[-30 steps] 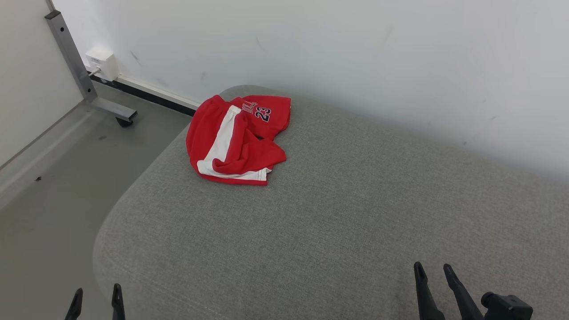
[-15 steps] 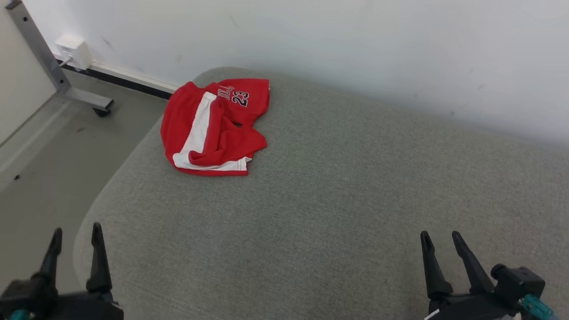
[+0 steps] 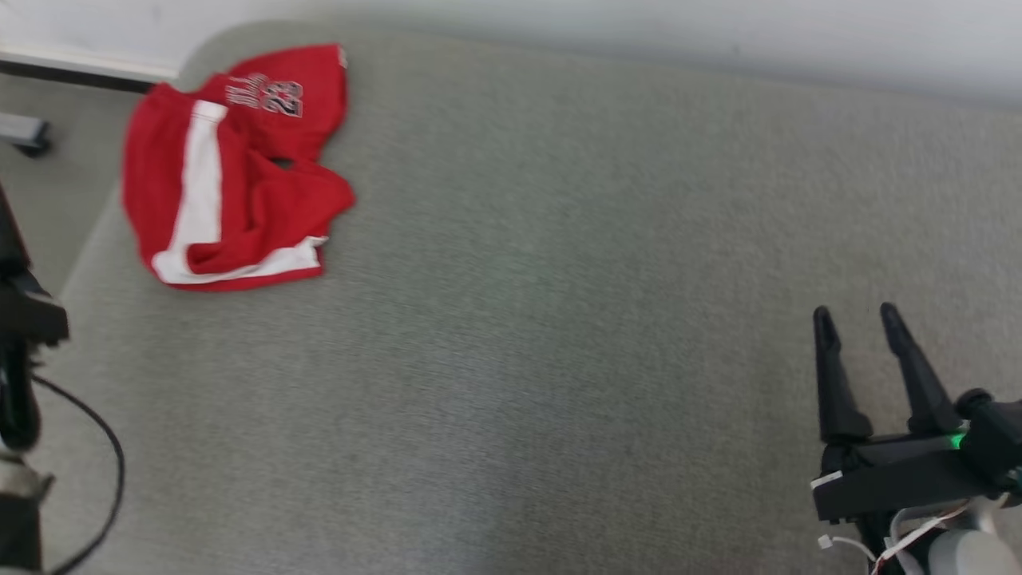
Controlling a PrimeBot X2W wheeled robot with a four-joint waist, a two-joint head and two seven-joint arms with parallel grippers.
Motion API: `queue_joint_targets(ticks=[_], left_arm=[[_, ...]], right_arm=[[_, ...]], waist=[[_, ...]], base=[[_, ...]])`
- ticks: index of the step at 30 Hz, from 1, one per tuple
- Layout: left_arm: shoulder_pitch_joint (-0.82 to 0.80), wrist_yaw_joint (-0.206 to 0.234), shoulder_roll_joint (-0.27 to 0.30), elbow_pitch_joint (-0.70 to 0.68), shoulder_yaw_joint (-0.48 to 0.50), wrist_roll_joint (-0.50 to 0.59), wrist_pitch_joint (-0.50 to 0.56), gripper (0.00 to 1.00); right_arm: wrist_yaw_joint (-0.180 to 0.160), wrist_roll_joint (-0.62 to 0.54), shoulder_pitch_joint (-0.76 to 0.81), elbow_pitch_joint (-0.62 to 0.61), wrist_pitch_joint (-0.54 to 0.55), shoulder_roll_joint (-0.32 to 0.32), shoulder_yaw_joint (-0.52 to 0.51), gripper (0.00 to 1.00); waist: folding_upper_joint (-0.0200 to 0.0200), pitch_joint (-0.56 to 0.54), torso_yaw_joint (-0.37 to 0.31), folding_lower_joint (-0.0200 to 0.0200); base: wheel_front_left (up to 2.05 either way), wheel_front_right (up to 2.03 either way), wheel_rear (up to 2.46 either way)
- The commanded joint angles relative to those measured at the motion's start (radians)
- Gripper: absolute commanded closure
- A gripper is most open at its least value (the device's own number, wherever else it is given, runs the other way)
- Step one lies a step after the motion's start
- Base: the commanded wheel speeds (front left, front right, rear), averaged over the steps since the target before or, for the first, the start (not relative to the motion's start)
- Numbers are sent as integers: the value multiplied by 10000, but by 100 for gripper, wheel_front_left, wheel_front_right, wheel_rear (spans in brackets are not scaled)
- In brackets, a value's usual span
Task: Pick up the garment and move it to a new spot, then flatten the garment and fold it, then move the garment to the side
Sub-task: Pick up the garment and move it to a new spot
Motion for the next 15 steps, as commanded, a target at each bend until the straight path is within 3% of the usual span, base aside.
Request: queue_joint_targets(ticks=[1,15], left_arm=[[-380,-40,126,227,-88,-59,77,0],[-3295,-54,2054,3443,-399,-937,1064,0]], right_arm=[[-22,-73,-109,-162,23,3,-115,0],[-22,-436,33,-1830,303,314,-834,0]], waist=[[-2,1451,-1363,-2],[-2,2845,-2749,-2]], base=[[0,0,0],[0,0,0]])
